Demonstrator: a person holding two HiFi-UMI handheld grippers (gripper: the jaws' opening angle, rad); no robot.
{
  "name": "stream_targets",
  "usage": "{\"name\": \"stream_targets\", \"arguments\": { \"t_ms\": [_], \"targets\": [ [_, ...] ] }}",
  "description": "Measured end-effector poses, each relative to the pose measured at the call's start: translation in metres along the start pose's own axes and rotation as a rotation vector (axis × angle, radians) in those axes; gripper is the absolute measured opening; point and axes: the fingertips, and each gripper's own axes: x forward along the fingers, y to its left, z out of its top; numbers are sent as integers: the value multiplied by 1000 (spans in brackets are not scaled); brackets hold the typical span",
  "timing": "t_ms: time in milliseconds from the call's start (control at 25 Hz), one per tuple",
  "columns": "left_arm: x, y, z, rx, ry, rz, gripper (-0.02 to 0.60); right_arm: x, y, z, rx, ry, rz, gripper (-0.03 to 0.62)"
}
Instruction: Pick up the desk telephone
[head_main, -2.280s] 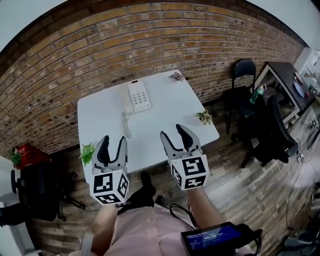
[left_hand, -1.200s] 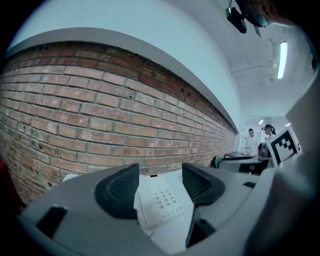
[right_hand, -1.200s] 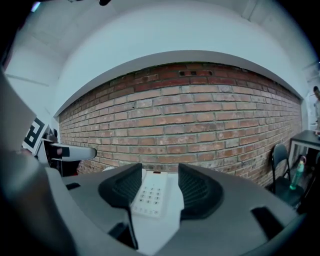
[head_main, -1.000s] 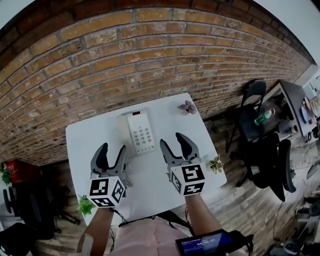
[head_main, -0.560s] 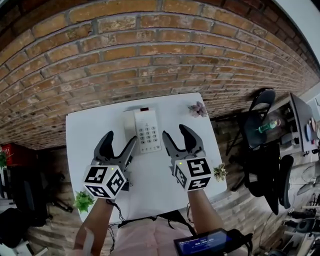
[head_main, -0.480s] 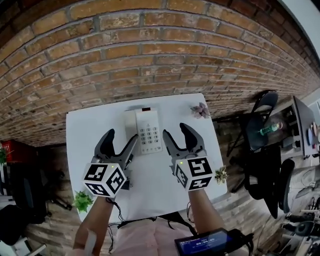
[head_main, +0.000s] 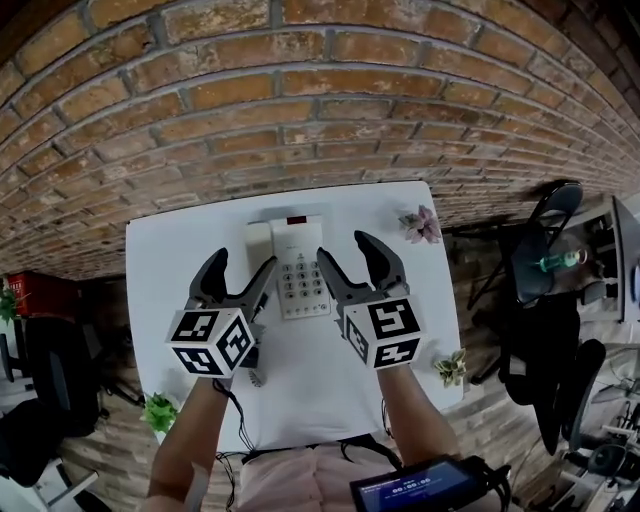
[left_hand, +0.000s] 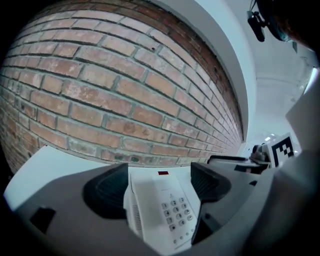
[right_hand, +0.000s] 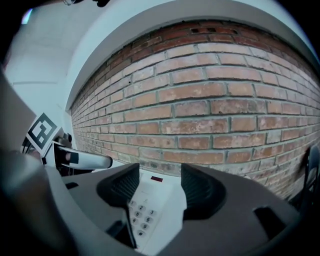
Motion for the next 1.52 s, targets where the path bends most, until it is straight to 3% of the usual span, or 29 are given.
{"name": "stream_targets", "arguments": {
  "t_ms": [480,1000,1240,1520],
  "targets": [
    [63,20,-35,-26,122,7,411,58,-10,-47,68,112,69,340],
    [86,32,-68,-146,229,-10,426,88,-3,-85,153,237,190,391],
    [96,41,-74,-320,289,-16,423,101,4,-97,210,298,273,390],
    [102,44,-79,-323,380,-3,365,114,9,-104,262,338,323,380]
  ]
}}
